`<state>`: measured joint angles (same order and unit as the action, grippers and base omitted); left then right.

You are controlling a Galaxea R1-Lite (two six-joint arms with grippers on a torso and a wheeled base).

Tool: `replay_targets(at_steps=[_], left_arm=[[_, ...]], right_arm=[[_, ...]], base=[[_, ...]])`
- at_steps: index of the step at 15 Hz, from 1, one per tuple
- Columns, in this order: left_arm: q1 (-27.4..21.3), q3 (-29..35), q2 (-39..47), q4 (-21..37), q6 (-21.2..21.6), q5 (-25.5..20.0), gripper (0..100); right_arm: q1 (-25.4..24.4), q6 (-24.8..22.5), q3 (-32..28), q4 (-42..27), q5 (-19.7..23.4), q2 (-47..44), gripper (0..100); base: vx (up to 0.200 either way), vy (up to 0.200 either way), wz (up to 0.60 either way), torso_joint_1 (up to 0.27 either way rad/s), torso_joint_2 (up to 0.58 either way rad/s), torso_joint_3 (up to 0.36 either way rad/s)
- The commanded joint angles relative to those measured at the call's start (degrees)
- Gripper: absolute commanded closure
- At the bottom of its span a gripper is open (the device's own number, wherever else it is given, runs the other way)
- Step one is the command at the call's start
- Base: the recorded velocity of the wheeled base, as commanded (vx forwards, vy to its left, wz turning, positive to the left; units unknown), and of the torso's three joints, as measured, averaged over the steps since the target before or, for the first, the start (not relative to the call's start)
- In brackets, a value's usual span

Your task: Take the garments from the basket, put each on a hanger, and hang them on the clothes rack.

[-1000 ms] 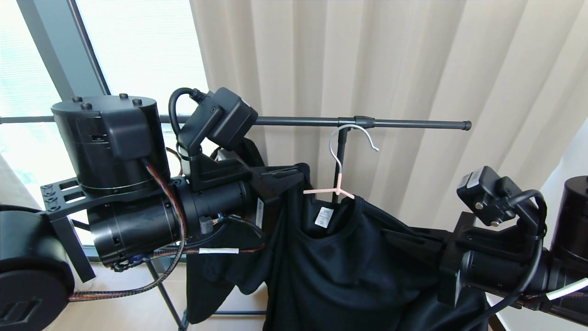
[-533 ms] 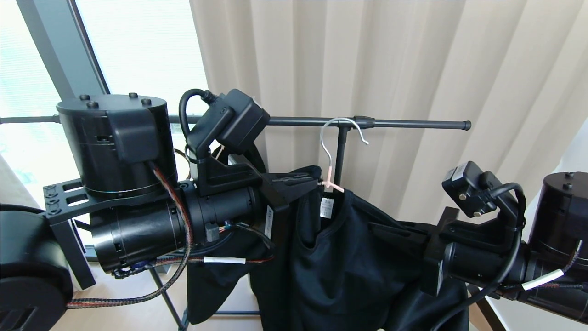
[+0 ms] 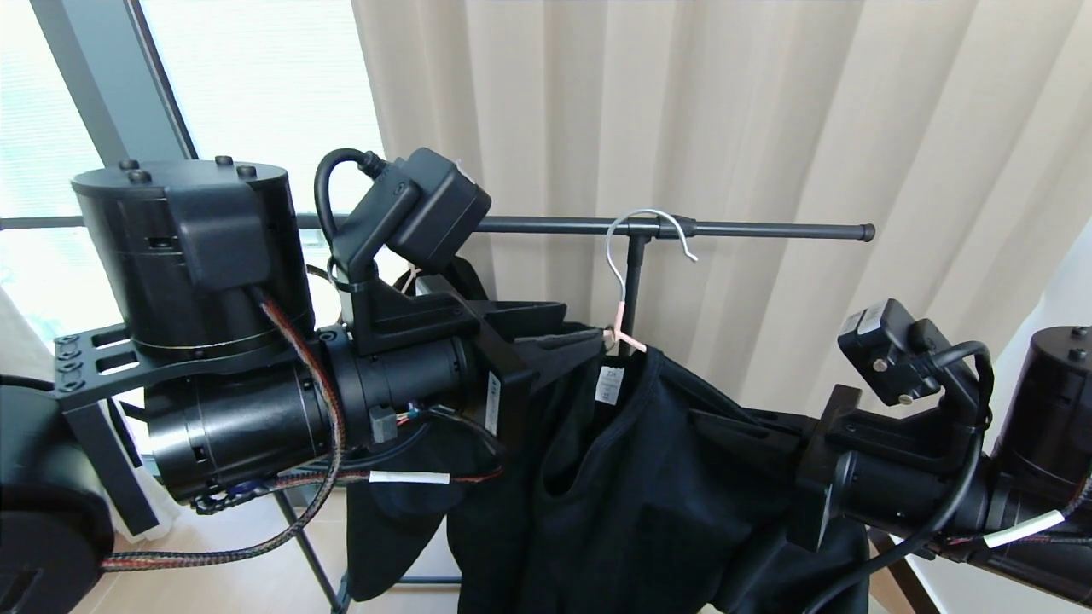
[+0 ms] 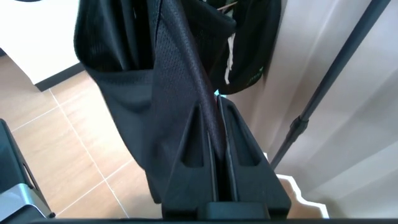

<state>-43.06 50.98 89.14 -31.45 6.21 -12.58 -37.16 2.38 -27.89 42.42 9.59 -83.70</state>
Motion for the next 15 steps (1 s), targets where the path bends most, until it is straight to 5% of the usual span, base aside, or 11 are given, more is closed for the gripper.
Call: replay_targets(at_steps=[1, 7, 9, 12, 13, 15], left_arm=[[-0.01, -0.36, -0.81, 0.07, 0.04, 0.01, 0], [2.36, -2.64, -5.47, 0.25, 0.04, -0.25, 0], [5.7, -4.22, -8.63, 0.25, 0.21, -1.39, 0], [16.25, -7.56, -11.27, 0.25, -0.4, -16.34, 0], [17.74, -7.91, -11.27, 0.25, -0.67, -18.53, 0], [25.48, -9.67, -10.74, 0.07, -4.27, -31.8, 0]], right_arm=[[0.07, 0.0, 0.03, 0.12, 0.07, 0.73, 100], [2.26, 0.08, 1.96, 2.14, 0.25, 1.61, 100], [4.9, -0.09, 3.02, 2.05, 3.59, 3.54, 100], [14.13, -0.36, 4.34, 1.43, 16.25, 7.24, 100], [15.27, -0.36, 4.43, 1.43, 17.56, 7.32, 100], [19.84, -0.36, 4.6, 1.52, 21.61, 7.24, 100]], base=[[0.0, 0.0, 0.0, 0.0, 0.0, 0.0], [0.0, 0.0, 0.0, 0.0, 0.0, 0.0], [0.0, 0.0, 0.0, 0.0, 0.0, 0.0], [0.0, 0.0, 0.0, 0.0, 0.0, 0.0], [0.0, 0.0, 0.0, 0.0, 0.0, 0.0], [0.0, 0.0, 0.0, 0.0, 0.0, 0.0]])
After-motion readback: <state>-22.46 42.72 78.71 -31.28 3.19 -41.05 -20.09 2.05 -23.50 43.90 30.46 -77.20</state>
